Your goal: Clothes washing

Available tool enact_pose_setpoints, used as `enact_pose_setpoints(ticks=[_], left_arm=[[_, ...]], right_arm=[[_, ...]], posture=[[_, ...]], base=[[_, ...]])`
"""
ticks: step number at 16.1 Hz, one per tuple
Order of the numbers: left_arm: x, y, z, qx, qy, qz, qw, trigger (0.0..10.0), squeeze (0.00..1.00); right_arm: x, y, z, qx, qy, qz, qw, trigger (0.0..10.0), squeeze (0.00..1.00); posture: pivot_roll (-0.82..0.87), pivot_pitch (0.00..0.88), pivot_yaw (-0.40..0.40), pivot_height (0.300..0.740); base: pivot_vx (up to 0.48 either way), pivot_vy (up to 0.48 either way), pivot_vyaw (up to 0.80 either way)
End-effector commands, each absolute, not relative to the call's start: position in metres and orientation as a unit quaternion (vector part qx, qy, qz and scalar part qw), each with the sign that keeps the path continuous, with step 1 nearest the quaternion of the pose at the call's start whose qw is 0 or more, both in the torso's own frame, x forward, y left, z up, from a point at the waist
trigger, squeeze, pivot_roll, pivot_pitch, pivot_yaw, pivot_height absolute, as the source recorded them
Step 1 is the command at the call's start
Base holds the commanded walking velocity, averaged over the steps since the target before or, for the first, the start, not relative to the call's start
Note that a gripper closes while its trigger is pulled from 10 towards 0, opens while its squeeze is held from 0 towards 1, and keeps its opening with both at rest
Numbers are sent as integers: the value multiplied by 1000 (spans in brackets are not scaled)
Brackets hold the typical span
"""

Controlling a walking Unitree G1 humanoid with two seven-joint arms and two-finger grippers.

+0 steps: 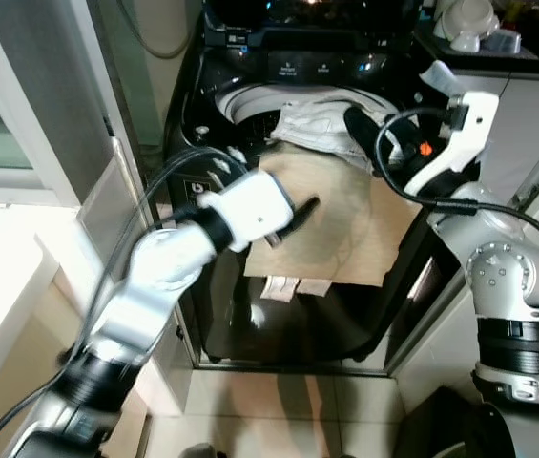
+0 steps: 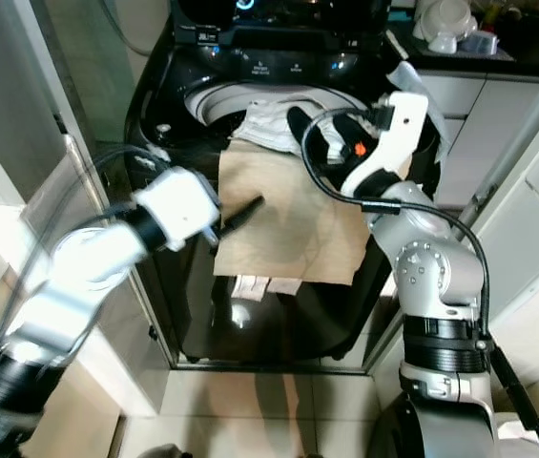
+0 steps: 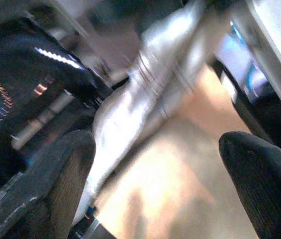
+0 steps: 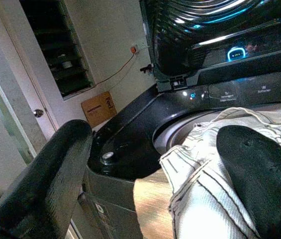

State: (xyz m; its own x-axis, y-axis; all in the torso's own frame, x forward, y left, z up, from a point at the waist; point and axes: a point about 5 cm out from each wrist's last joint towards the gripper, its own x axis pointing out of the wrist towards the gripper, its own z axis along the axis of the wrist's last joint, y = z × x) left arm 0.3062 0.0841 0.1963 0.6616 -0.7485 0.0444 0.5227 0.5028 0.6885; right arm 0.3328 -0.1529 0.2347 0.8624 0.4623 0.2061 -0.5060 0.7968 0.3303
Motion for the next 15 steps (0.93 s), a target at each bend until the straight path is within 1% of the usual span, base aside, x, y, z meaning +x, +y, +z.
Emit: enact_pose_setpoints(ticks=[1,2,3,4,6,10,11,15], left_arm=[[314,84,192,348,-169,-377,842,10000,0],[321,82,190,366,-170,-376,834,10000,0],[328,82,192,371,-173,-367,835,10000,0],[343,82,199,372,-181,-349,841,10000,0],[359,86,206,371,-191,-320,851,10000,0],[373,81,209,371,-196,-310,853,10000,0],[378,70,207,371,-193,-315,852,10000,0],[379,51,204,367,-192,-340,845,10000,0]], right_arm=[[328,-152,256,188,-92,273,939,10000,0],[326,-151,260,186,-98,277,938,10000,0],[323,-150,264,184,-103,284,935,10000,0],[314,-147,269,177,-110,299,931,10000,0],[305,-147,270,167,-108,305,931,10000,0],[294,-145,267,154,-97,320,930,10000,0],[289,-139,266,153,-91,327,928,10000,0],[287,-125,267,147,-94,332,927,10000,0]], posture=[[-61,0,27,740],[-65,0,31,740],[-89,0,50,740],[-114,0,67,740],[-138,0,82,740],[-162,0,94,740],[-179,0,103,740],[-209,0,124,740]], base=[[0,0,0],[0,0,0],[0,0,0],[0,0,0],[0,0,0],[0,0,0],[0,0,0],[0,0,0]])
